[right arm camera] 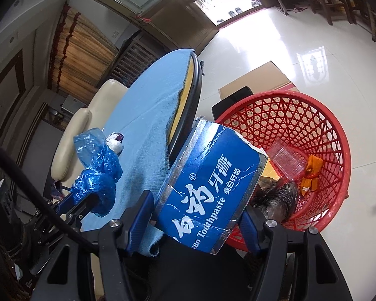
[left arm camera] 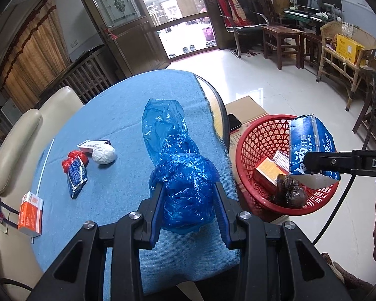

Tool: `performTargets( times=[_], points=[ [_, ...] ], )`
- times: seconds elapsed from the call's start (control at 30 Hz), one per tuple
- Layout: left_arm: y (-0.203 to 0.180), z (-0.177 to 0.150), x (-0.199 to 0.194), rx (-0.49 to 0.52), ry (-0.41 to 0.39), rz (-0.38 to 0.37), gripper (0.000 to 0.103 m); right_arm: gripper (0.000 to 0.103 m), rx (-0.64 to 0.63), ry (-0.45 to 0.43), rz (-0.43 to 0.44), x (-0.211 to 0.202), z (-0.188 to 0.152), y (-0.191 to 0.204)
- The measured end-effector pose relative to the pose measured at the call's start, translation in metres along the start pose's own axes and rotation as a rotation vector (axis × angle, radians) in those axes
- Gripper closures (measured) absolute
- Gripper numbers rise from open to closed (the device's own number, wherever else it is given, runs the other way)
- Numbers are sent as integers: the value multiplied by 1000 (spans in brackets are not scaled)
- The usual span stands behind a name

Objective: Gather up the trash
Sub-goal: 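Lift and carry the toothpaste box and blue bags over the red basket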

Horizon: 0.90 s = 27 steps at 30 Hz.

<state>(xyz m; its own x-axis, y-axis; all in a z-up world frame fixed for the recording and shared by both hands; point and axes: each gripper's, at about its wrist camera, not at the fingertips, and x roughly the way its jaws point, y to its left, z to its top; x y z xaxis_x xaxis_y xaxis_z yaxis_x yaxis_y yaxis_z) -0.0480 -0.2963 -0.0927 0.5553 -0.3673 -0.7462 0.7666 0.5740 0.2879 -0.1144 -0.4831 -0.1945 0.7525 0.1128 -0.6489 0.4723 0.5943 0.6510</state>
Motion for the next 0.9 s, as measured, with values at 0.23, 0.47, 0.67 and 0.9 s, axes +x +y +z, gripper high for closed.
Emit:
performTargets(
  times=[0.23,0.47,0.67,0.9],
  points=[
    [-8,3,0,21,-3,-5,64,35,18,-12,-5,-6,-1,-6],
    [-14,5,0,36,-4,-11,64,35,36,-16,-3,-10,-2,-11],
    [-17,6,1,54,-3,-20,64,35,45,-20,-7,-13,-3,-14],
    [-26,8,2,85,-5,-37,64,35,65,-19,-12,-15,-2,-17]
  ],
)
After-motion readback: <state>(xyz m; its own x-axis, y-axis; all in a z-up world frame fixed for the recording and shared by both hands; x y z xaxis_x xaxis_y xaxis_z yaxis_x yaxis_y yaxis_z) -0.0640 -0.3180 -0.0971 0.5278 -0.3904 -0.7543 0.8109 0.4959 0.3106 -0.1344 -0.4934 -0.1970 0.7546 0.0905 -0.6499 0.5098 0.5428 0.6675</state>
